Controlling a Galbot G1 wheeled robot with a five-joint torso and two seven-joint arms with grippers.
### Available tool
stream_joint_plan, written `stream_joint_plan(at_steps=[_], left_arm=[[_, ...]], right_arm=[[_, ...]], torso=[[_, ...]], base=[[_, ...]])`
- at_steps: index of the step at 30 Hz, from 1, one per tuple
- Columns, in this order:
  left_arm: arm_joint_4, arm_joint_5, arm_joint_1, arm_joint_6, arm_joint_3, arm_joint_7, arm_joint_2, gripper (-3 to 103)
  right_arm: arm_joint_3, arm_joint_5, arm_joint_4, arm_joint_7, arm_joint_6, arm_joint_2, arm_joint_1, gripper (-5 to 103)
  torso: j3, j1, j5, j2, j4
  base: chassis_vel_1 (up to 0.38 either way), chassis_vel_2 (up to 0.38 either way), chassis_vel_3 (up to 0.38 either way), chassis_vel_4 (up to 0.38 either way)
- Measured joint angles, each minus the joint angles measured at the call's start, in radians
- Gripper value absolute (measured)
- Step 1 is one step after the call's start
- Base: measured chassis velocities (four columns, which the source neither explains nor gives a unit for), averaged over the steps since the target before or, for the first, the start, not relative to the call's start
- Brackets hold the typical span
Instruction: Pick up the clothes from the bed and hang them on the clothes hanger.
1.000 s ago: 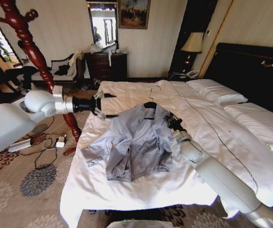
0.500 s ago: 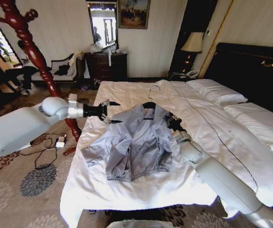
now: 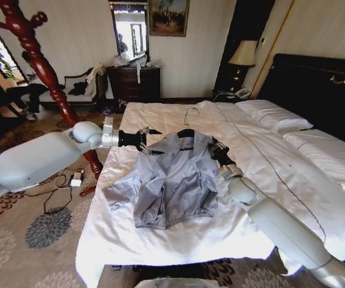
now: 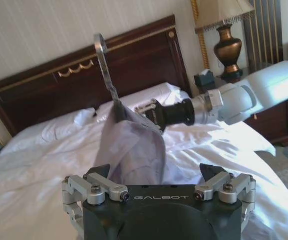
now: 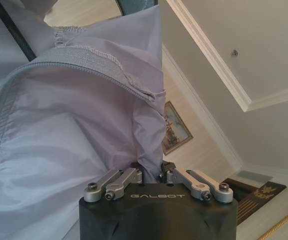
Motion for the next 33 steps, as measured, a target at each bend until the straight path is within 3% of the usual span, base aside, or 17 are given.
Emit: stream_joint_plan(at_steps=[9,33], left_arm=[[0.010,-0.013,-0.019,0.020,0.050,-0.003,-0.014,100],[0.108,-0.034,-0.079,0.033,0.100,-0.056,-0.156,100]], right_arm=[[-0.011,-0.024,-0.010,-0.004,0.011,0.010,0.022,15],[-0.012,-0.089,0.016,-0.024,0.021,0.012,0.008,15]], torso=[[0.000,0.000,-0.0001,0.000,0.0002],[0.000,0.000,0.0000,0.000,0.0000]], base=[[0.000,0.000,0.000,0.000],[0.000,0.000,0.000,0.000]])
